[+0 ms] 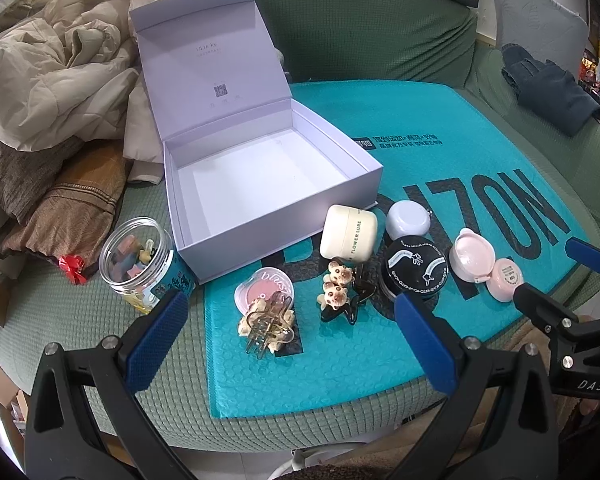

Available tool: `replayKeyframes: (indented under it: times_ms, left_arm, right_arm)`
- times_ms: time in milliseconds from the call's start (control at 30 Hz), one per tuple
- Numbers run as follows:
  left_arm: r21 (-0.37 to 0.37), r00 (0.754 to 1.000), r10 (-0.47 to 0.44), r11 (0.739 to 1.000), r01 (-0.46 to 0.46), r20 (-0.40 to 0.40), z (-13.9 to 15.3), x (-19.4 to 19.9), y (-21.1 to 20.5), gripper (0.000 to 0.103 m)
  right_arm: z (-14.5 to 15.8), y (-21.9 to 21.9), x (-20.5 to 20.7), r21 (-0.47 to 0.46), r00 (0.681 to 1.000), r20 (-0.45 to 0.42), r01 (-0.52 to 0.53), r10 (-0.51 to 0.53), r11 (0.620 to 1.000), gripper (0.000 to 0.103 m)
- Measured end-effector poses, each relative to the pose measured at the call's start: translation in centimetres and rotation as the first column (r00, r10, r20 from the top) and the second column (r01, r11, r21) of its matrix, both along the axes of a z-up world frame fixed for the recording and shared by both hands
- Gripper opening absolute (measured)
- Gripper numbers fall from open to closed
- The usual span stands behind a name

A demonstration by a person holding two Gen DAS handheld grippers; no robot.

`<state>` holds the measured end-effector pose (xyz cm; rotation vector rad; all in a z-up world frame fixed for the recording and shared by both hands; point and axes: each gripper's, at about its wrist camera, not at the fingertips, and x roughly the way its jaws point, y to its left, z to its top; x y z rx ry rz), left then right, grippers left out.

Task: Organize objects
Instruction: 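Move both tools toward the bear hair clip and pink compact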

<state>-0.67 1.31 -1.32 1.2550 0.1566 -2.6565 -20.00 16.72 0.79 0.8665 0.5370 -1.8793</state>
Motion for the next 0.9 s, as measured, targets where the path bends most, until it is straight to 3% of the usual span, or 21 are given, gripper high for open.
replayKeyframes:
  times_ms: [900]
  left_arm:
    - [0.086, 0.998, 0.049, 0.995, -0.053, 0.045, -3.0, -1.8, 1.0, 0.103]
  right_arm:
    - [-3.0, 0.4, -1.3, 0.03, 0.997, 0.038, 0.06, -0.061, 0.998, 0.103]
